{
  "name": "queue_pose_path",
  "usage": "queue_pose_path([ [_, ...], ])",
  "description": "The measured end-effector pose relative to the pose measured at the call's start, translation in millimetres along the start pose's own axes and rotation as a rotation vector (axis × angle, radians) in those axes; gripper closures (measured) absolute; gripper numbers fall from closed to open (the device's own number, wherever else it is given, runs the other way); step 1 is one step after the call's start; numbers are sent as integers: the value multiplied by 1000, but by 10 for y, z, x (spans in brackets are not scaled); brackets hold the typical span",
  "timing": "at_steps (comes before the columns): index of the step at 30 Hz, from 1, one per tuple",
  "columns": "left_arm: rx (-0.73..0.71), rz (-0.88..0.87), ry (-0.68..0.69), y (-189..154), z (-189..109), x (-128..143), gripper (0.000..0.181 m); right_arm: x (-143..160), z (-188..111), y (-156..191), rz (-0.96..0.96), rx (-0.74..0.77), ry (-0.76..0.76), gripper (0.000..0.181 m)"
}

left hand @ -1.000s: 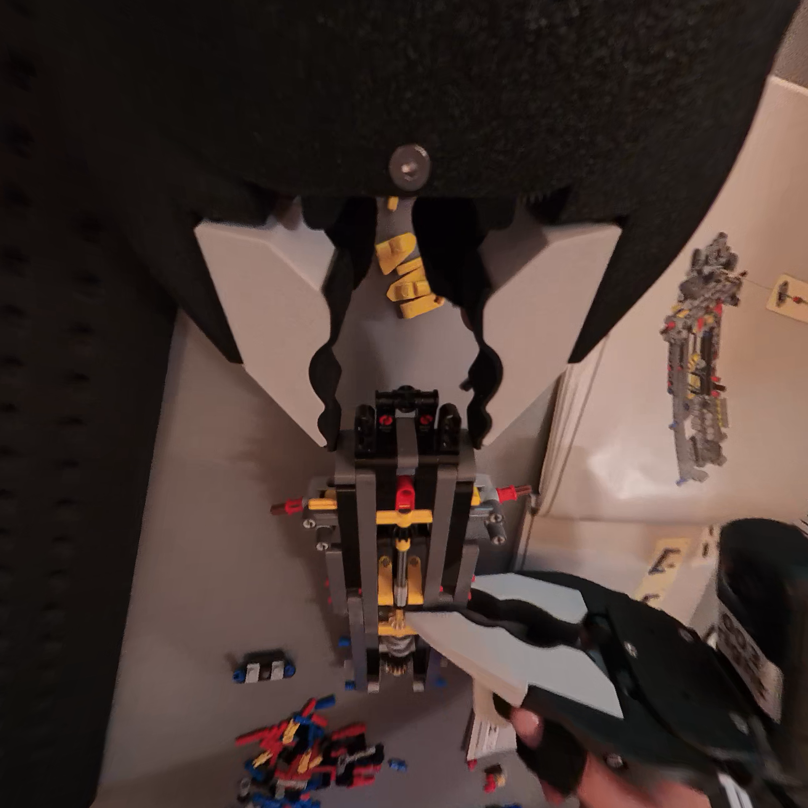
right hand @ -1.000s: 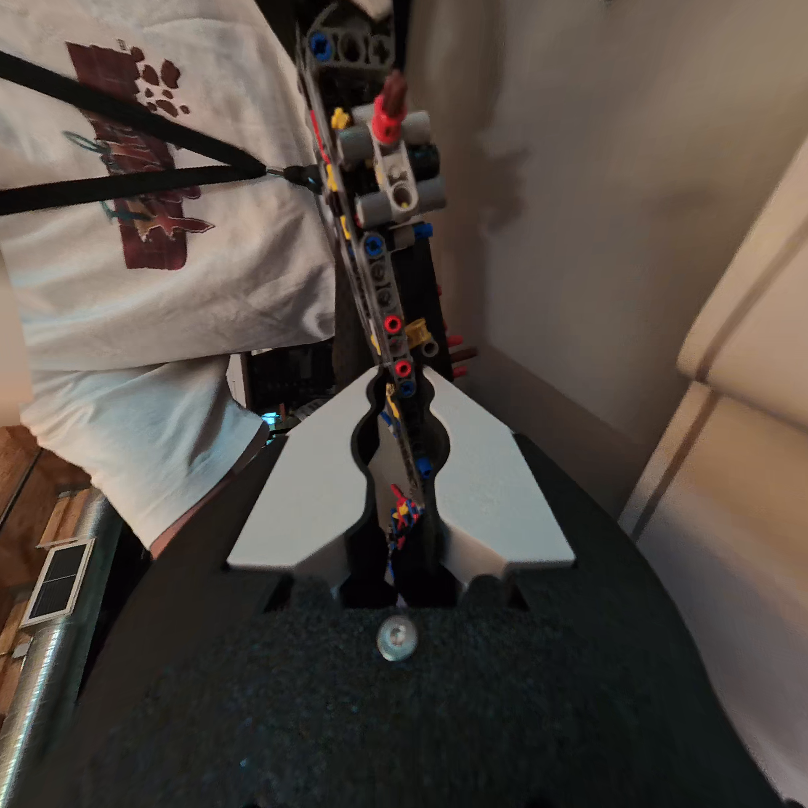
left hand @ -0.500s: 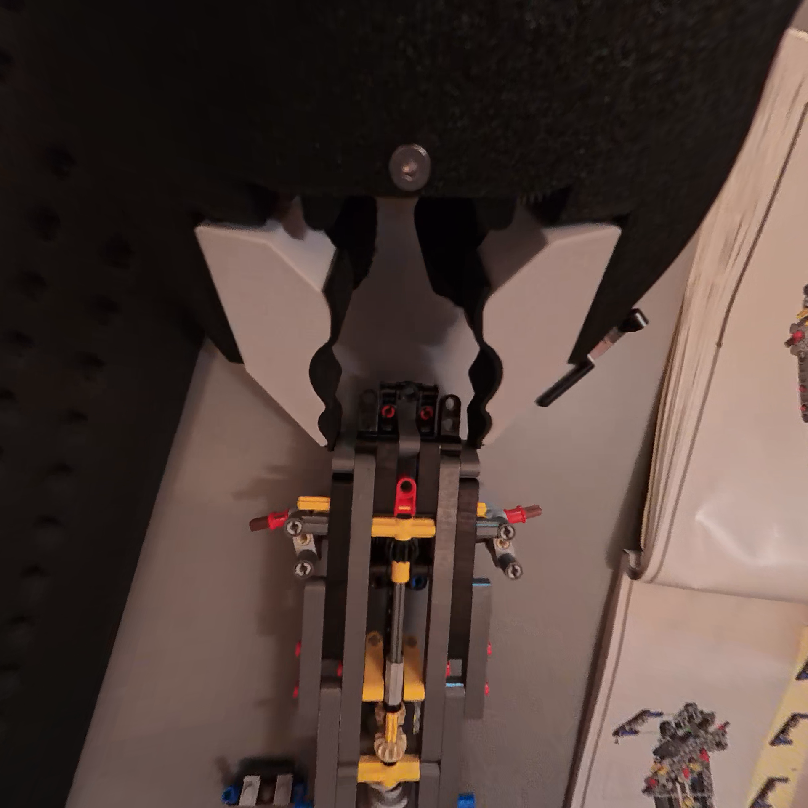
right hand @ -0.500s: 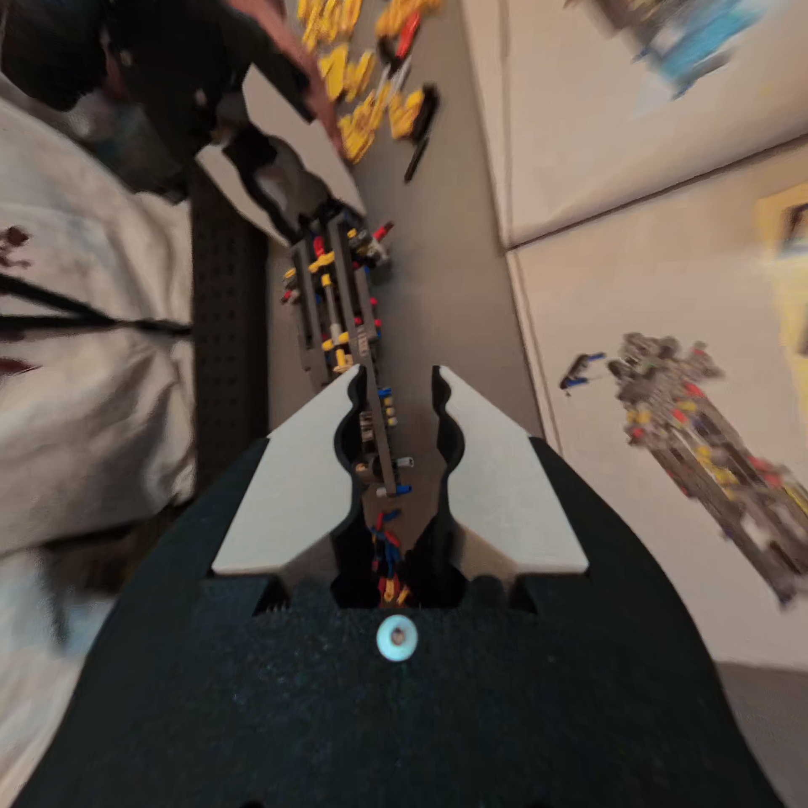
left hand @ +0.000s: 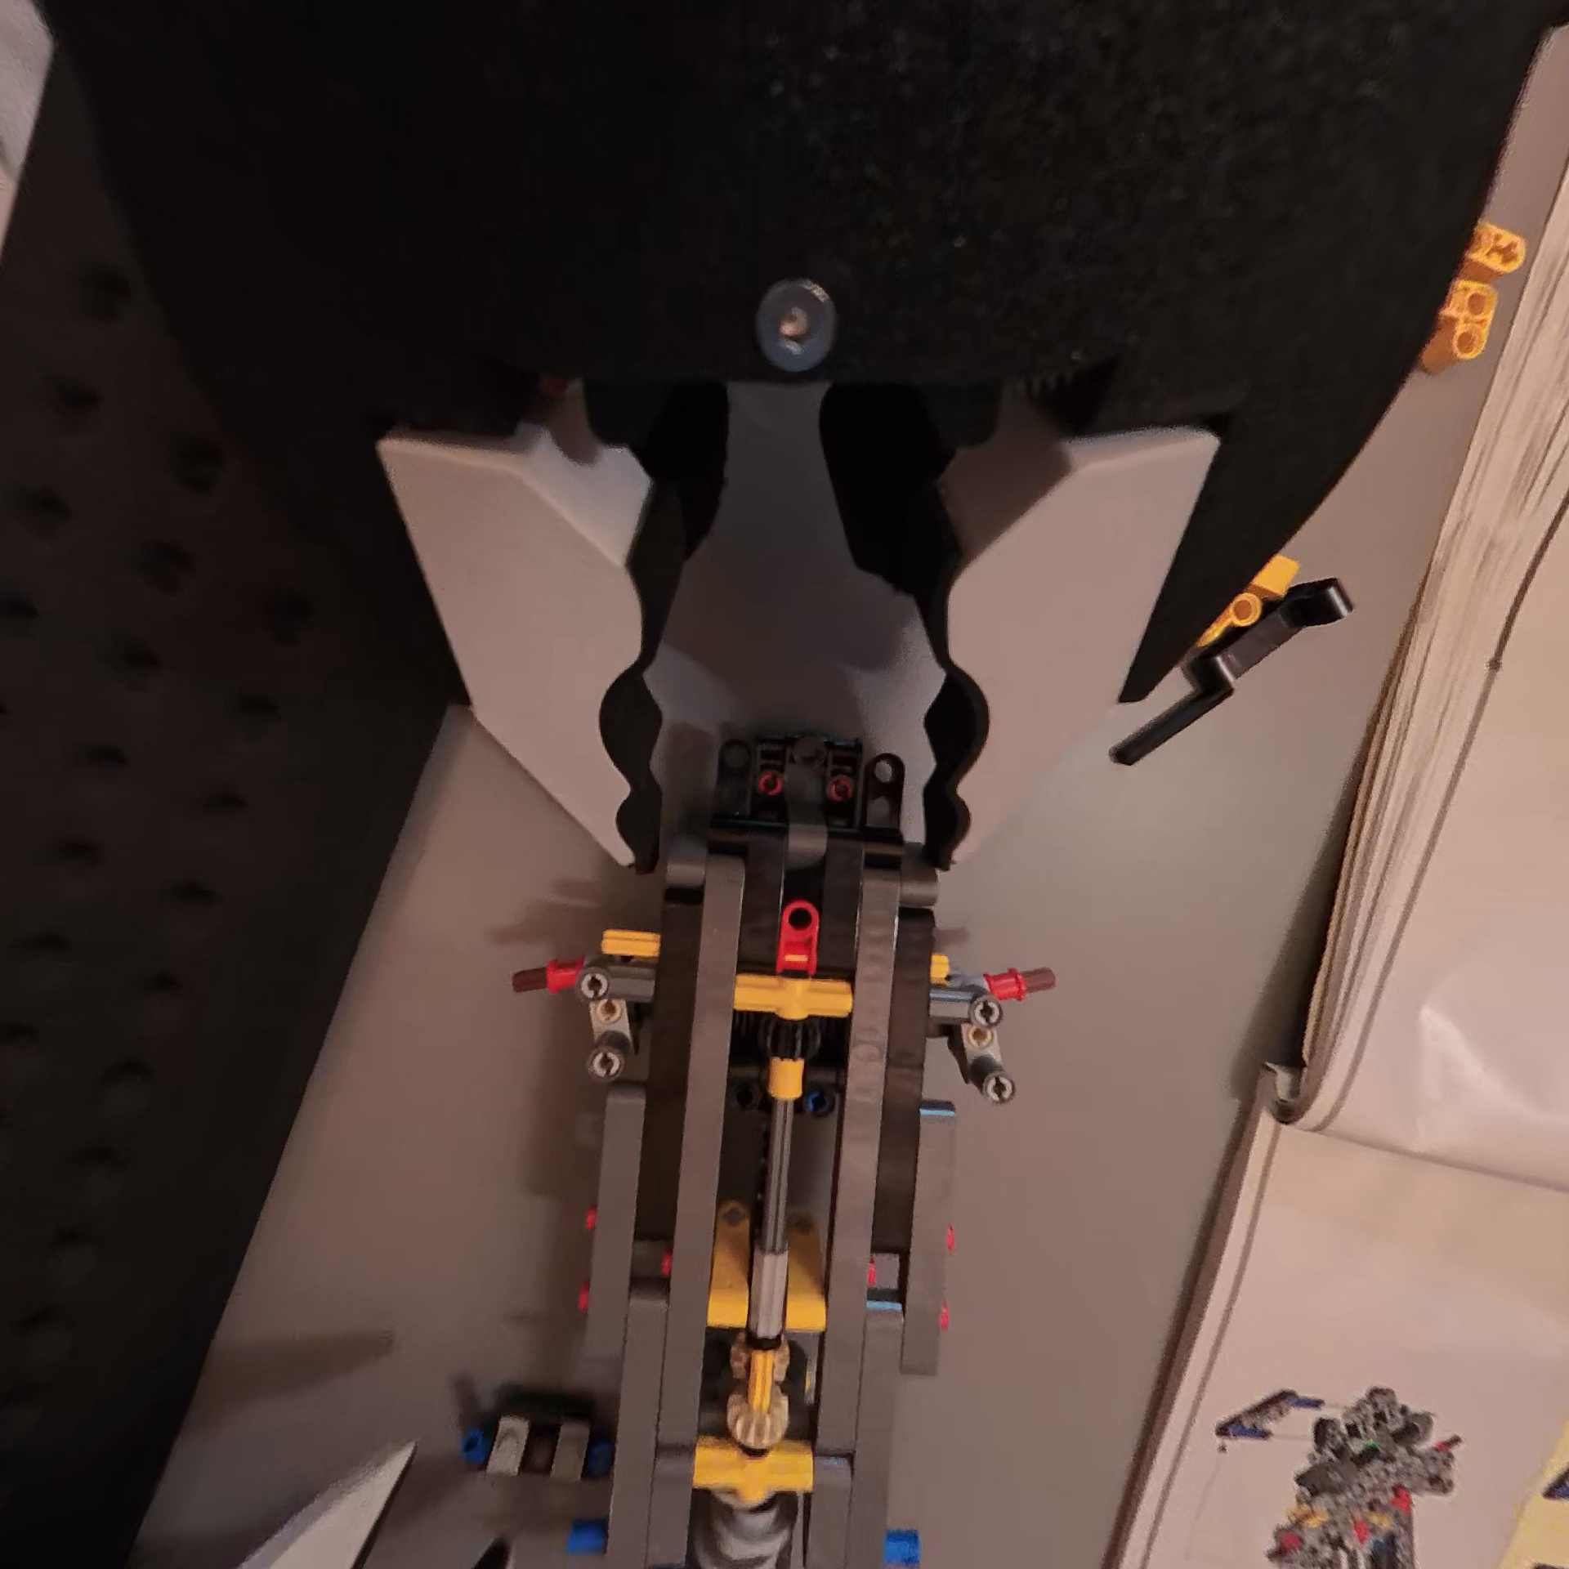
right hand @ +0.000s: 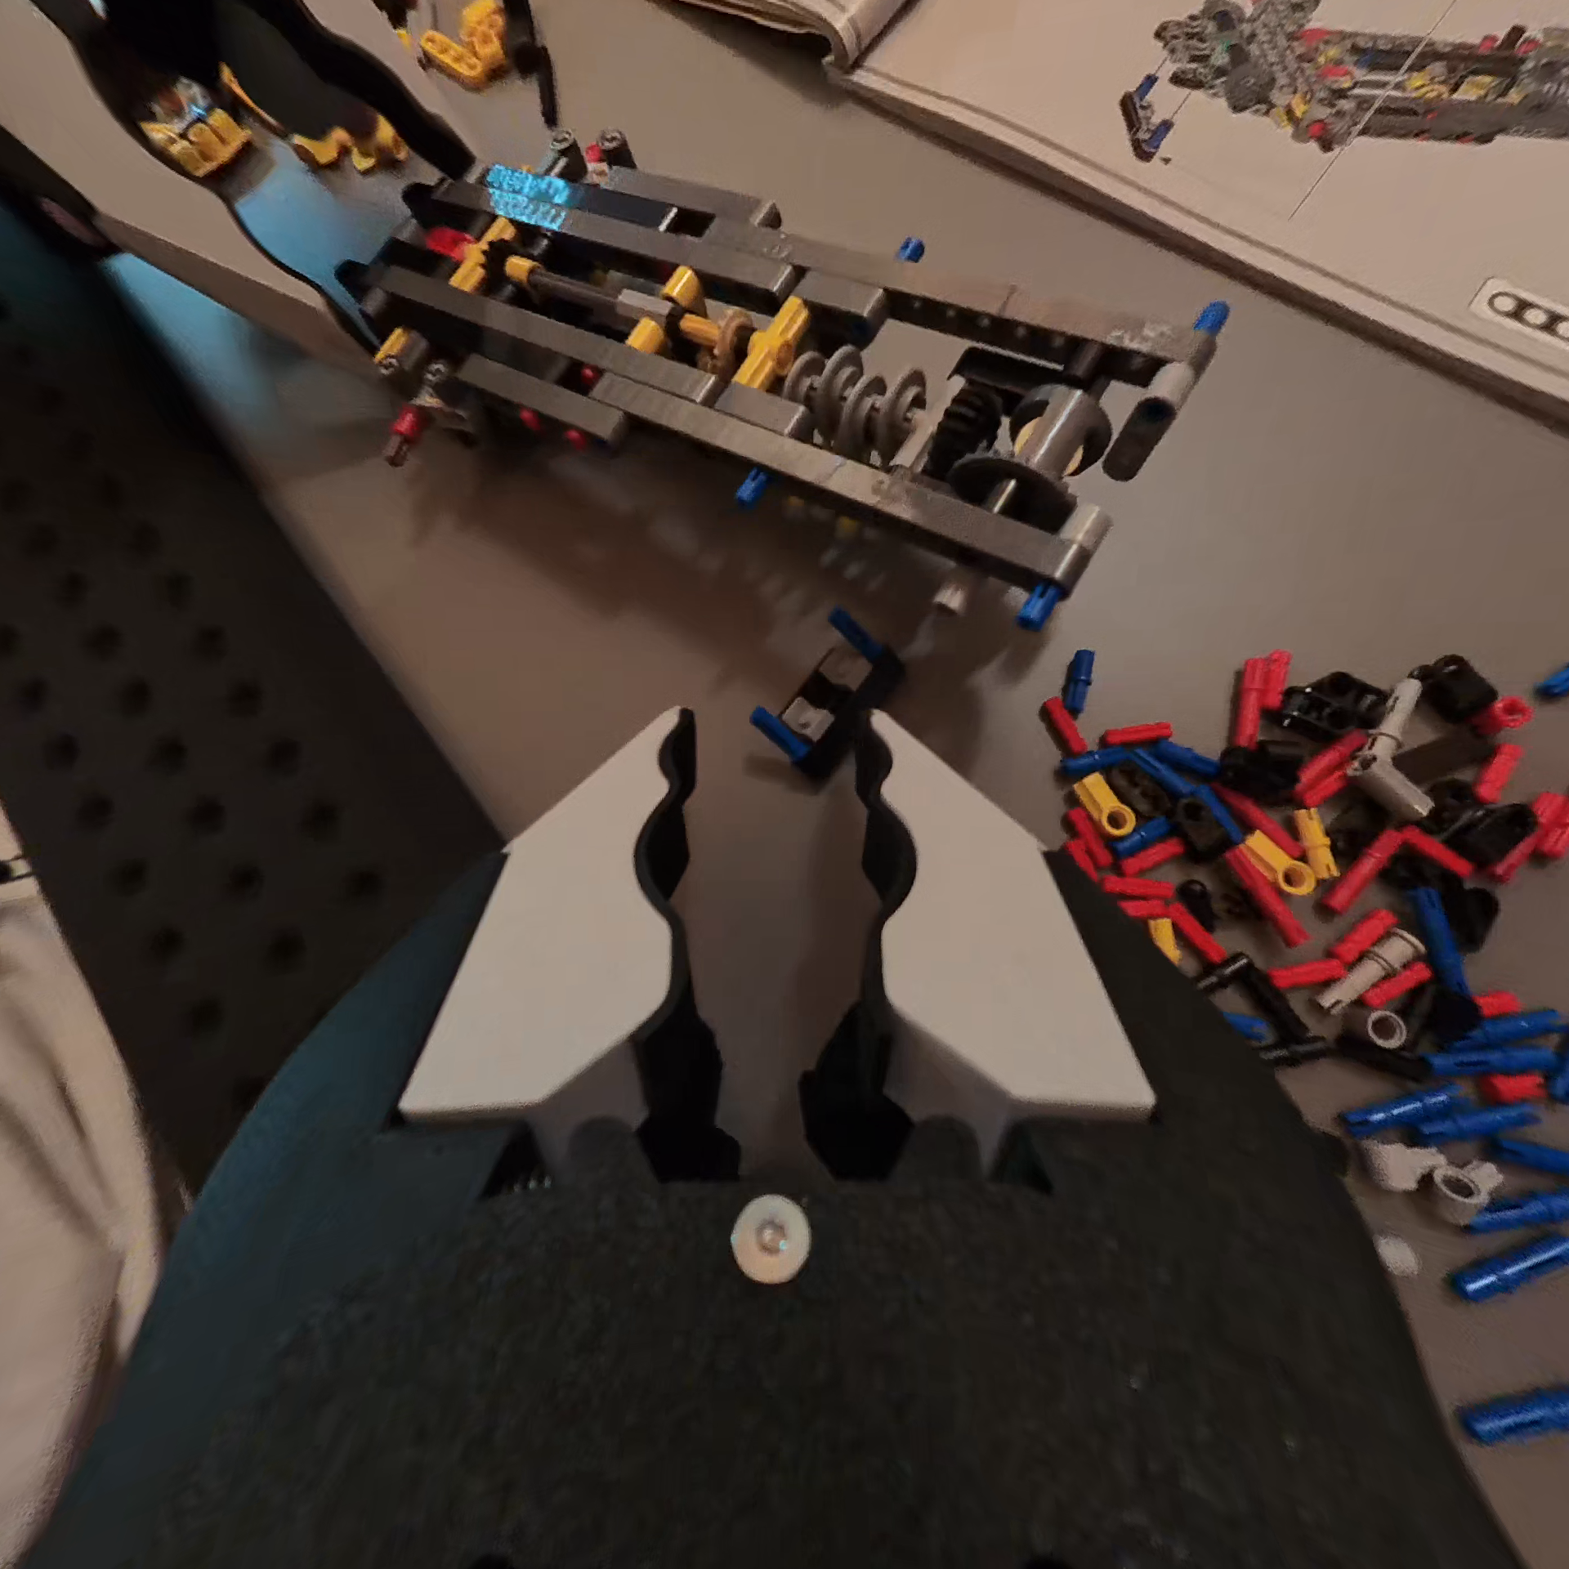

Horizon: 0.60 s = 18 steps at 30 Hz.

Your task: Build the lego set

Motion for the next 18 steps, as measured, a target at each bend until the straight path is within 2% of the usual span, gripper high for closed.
queue_pose_path([
  [3,-14,6,-21,-28,-84,-9,120,15,124,16,-46,30,49,142],
  [5,-33,19,-21,-54,-151,3,119,41,167,6,-77,70,88,152],
  [8,-92,45,-44,-88,-311,-10,122,32,139,10,-114,89,53,163],
  [11,-158,139,-139,-193,-506,-178,128,-11,61,63,-139,54,24,171],
  [14,-185,373,-253,-499,-574,-452,136,-136,-45,241,-118,-160,-55,171],
  [18,-247,591,-271,-746,-427,-670,141,-374,-226,509,-118,-423,-167,172],
])
Point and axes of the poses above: each gripper's, where its closed fingertips meet, z out along the fingers, x out of its underside, y = z × x across the jaws, the point moved 7 cm from there along -z, back along the fingers, and after that the axes turned 7 degrees about y, right-handed, at the moved point
